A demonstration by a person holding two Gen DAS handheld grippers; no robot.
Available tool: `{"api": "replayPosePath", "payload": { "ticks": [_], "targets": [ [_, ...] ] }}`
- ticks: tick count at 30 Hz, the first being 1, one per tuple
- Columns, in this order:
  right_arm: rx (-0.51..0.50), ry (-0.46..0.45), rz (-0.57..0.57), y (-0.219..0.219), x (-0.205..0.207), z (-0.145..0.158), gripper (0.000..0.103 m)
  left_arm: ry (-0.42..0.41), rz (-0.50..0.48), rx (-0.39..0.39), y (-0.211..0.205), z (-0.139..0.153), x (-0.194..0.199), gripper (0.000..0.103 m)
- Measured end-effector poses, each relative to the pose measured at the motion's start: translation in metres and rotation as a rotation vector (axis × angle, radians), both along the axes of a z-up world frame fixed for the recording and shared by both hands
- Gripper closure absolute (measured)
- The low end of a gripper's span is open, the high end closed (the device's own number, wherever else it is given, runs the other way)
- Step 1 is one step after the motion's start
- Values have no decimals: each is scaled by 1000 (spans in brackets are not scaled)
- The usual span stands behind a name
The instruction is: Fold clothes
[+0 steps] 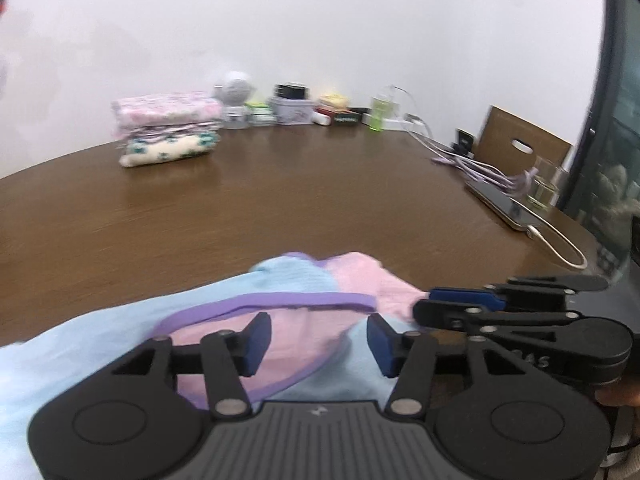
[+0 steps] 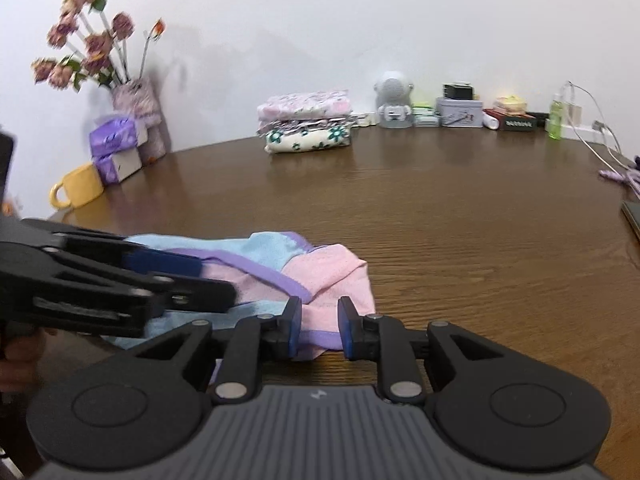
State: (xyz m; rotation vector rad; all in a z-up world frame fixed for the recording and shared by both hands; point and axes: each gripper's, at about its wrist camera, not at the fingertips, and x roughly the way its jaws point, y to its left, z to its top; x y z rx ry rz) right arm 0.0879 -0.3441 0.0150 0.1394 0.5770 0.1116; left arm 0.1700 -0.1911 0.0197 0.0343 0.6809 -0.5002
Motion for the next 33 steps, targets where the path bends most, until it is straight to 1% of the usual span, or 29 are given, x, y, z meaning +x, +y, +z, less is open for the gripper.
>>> {"api": "replayPosePath", "payload": {
  "ticks": [1, 2, 6, 9, 12, 14, 15, 17, 18, 22, 24, 26, 27, 28, 29, 32, 33],
  "targets": [
    [9, -2, -4, 0, -1, 0, 82, 0, 23, -2, 6, 1, -2, 44],
    [16, -6, -1, 1, -2, -1, 82, 2, 49, -5, 12, 1, -4, 43],
    [11, -21, 40, 16, -4, -1, 82, 0, 128, 3, 35, -1, -12, 43],
    [-20, -5, 45, 25, 0, -3, 82, -9, 180, 13, 53, -2, -18, 43],
    [-43, 34, 15, 25, 7, -7, 82, -19, 227, 16, 71, -2, -21, 44],
    [1, 6, 21, 23, 9, -1, 82, -31, 255, 15, 83, 0, -21, 44],
    [4, -13, 21, 23, 12, 4, 80, -39, 271, 18, 89, 1, -19, 43],
    [-21, -43, 11, 28, 22, 12, 76, -53, 300, 22, 99, 2, -15, 44],
    [-39, -46, 9, 31, 31, 15, 75, -56, 310, 28, 104, 2, -12, 43],
    [-61, 1, 46, 46, 75, 17, 75, -68, 350, 52, 122, 3, -1, 44],
    [-78, 35, 64, 54, 97, 15, 75, -57, 363, 80, 127, -1, 6, 47],
    [-101, 74, 65, 59, 112, 8, 75, -33, 379, 104, 130, -9, 14, 66],
    [-110, 98, 62, 61, 119, 3, 76, -9, 384, 95, 133, -13, 17, 70],
    [-121, 119, 51, 61, 124, -2, 76, -7, 384, 88, 135, -14, 16, 71],
    [-131, 124, 32, 58, 125, -6, 77, -6, 384, 81, 137, -16, 14, 71],
    [-142, 127, -30, 48, 120, -8, 78, -16, 385, 87, 138, -18, 11, 71],
    [-130, 129, -41, 45, 119, -8, 78, -20, 386, 89, 137, -18, 10, 71]
  ]
}}
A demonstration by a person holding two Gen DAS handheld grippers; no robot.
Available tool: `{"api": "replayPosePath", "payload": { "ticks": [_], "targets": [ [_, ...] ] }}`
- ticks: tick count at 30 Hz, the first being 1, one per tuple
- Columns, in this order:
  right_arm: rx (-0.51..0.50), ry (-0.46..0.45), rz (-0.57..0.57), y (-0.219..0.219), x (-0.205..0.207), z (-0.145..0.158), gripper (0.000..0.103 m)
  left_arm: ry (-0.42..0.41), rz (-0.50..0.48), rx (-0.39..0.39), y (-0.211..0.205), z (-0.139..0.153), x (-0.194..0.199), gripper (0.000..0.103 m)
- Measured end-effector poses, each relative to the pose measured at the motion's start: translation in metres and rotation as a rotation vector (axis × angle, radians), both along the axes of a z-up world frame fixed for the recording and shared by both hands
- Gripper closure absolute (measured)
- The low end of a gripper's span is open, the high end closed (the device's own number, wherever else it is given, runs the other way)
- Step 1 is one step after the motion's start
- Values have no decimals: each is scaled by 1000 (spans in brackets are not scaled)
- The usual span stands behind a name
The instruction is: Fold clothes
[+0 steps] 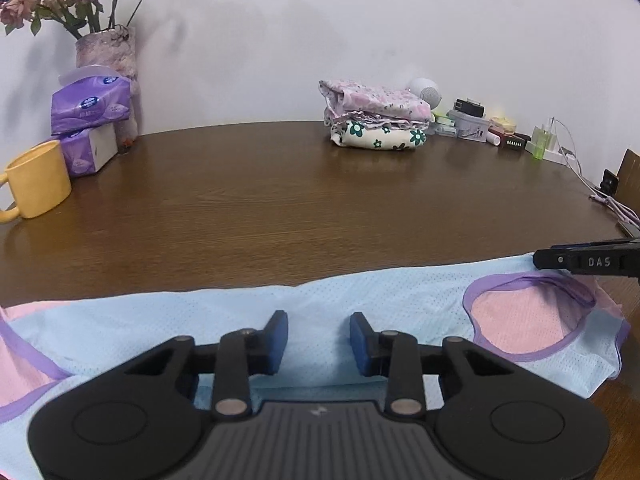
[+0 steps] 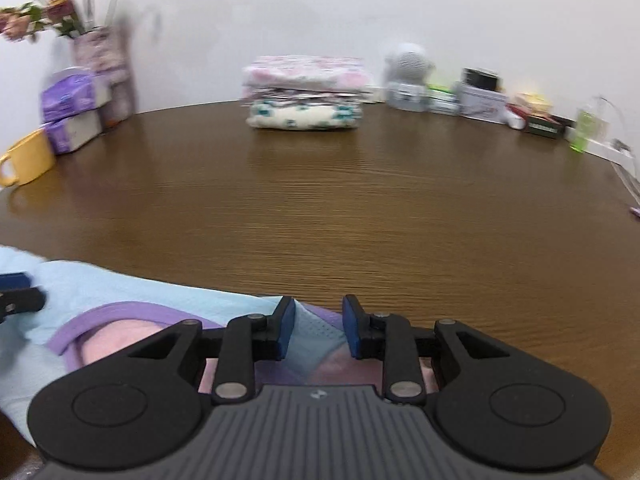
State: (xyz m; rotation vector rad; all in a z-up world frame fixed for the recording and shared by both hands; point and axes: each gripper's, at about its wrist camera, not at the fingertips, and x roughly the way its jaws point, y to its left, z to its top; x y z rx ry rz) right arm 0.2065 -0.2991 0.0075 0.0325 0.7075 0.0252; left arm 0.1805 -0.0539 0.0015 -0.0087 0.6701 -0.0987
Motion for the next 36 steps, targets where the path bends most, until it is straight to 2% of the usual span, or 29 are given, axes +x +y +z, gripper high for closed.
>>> {"api": "replayPosePath", "payload": {
  "ticks": [3, 6, 9, 11, 13, 14, 16, 21, 25, 26, 32, 36],
  "targets": [
    [45, -32, 15, 3, -7, 5, 77, -8, 0, 4, -1, -1, -2, 69],
    [-1, -15, 44, 15, -8, 2, 77, -8, -2, -10, -1, -1, -3, 66],
    [-9, -16, 10, 12, -10, 0, 77, -12, -1, -45, 4, 3, -6, 55],
    [37, -54, 0, 9, -20, 7, 77, -34, 1, -63, 7, 8, -12, 43],
    [70, -88, 18, 12, -35, 15, 70, -60, 7, -64, 8, 13, -19, 28],
    [82, -105, 29, 16, -43, 19, 62, -68, 9, -64, 8, 15, -22, 24],
    [94, -125, 59, 26, -56, 24, 56, -75, 5, -67, 8, 17, -28, 22],
    [149, -152, 145, 56, -78, 25, 27, -86, 23, -78, 11, 19, -46, 17],
    [134, -178, 172, 81, -92, 20, 10, -99, 41, -69, 16, 17, -60, 14],
    [131, -184, 171, 85, -94, 19, 2, -103, 47, -58, 16, 17, -63, 14],
    [156, -188, 135, 98, -95, 11, 0, -102, 100, -53, 24, 16, -71, 12],
    [116, -186, 56, 102, -94, 7, 0, -96, 103, -82, 32, 14, -72, 12]
  ]
}}
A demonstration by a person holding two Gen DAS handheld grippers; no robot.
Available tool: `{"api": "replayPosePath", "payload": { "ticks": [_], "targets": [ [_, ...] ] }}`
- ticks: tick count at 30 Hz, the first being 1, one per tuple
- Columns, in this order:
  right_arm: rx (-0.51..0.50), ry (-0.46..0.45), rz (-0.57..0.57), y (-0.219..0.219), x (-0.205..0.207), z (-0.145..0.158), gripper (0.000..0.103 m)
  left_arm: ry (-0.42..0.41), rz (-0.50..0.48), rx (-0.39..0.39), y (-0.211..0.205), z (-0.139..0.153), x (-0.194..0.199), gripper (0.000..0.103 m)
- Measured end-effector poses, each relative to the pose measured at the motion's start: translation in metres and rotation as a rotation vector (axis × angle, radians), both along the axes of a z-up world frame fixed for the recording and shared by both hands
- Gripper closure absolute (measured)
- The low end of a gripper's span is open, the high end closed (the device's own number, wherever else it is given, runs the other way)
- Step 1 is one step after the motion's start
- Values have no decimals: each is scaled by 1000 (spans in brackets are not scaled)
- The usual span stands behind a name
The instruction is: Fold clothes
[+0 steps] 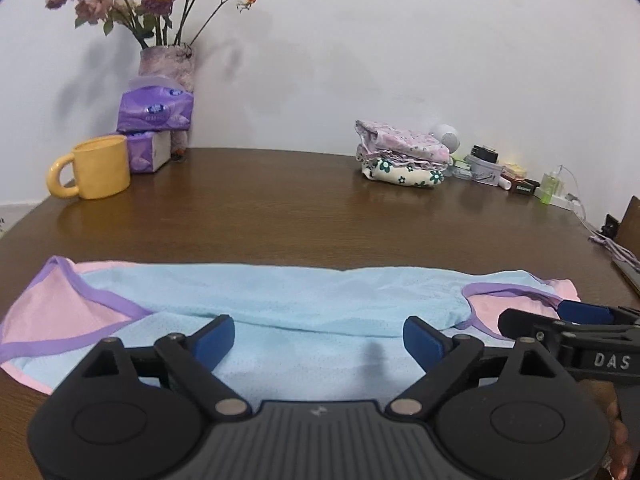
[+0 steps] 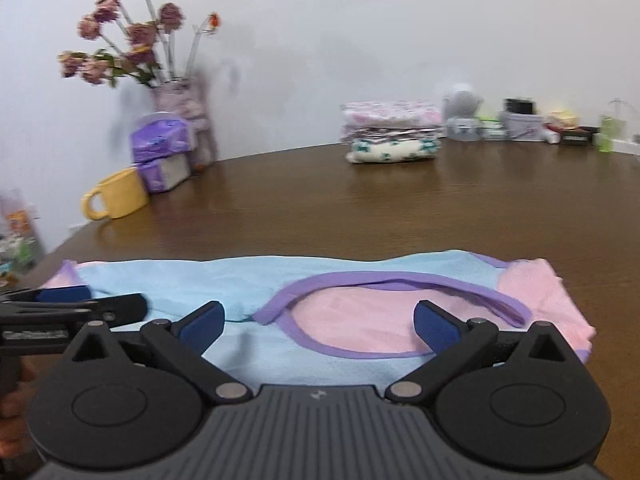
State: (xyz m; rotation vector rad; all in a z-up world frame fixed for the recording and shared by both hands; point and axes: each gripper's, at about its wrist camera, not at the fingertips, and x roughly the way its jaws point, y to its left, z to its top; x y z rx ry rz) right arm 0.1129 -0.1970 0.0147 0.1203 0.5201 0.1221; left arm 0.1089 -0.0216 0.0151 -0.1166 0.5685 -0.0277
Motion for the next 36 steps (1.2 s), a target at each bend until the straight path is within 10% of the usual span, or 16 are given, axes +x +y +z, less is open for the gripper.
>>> {"api": "replayPosePath", "payload": {
  "ticks": [36],
  "targets": [
    [-134, 168, 19, 22, 26, -17, 1, 75, 14, -20, 6, -15, 17, 0]
  ]
}}
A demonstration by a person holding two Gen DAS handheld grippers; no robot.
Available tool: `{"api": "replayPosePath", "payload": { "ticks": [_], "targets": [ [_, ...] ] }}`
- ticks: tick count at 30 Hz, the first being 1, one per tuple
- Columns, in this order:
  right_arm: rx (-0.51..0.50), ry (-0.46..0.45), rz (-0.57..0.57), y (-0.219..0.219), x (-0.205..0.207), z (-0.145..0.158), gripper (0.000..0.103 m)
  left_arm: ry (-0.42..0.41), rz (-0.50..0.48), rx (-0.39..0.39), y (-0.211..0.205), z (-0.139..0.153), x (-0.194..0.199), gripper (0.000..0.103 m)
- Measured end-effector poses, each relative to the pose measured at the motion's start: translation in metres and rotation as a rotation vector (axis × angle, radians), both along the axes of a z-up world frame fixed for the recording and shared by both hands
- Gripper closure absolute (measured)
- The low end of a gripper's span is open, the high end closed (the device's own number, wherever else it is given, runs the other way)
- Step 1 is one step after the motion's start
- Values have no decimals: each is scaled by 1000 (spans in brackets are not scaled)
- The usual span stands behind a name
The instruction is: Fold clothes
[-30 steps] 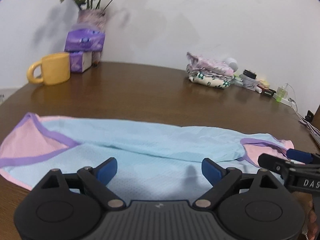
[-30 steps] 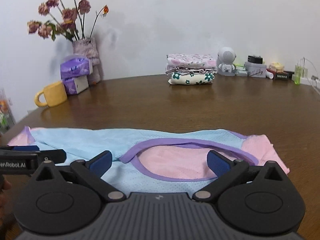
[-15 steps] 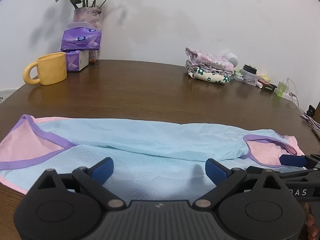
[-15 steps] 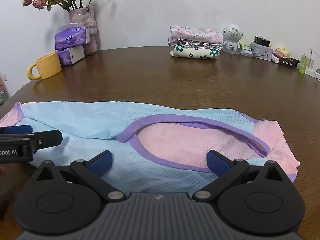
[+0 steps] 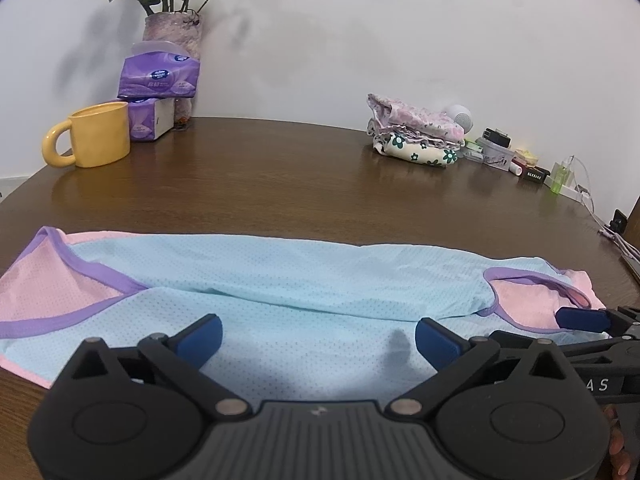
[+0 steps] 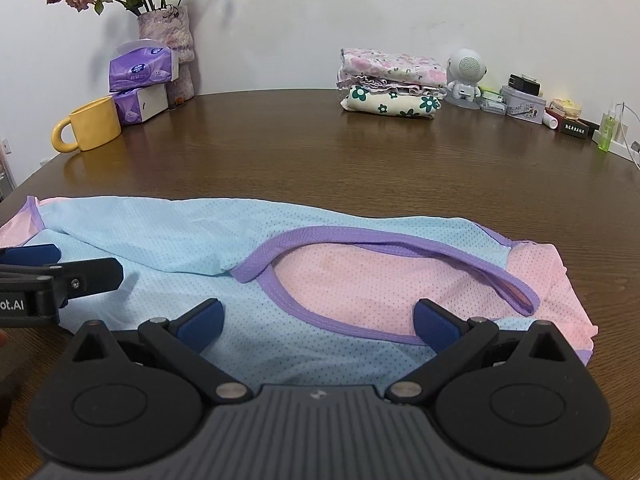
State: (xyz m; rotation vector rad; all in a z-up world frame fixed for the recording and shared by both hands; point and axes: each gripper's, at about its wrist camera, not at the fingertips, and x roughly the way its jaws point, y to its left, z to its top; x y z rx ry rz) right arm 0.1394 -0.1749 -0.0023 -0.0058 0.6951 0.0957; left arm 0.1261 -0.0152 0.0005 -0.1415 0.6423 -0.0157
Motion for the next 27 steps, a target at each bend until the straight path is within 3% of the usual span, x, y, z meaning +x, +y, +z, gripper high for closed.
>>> {"api": "replayPosePath", "payload": {
  "ticks": [12, 27],
  "targets": [
    [0, 1, -1, 1, 0, 0, 1, 39, 2, 118, -16, -3, 6, 0],
    [0, 0, -2, 1, 0, 0, 1, 53, 5, 149, -22, -4, 7, 0]
  ]
}}
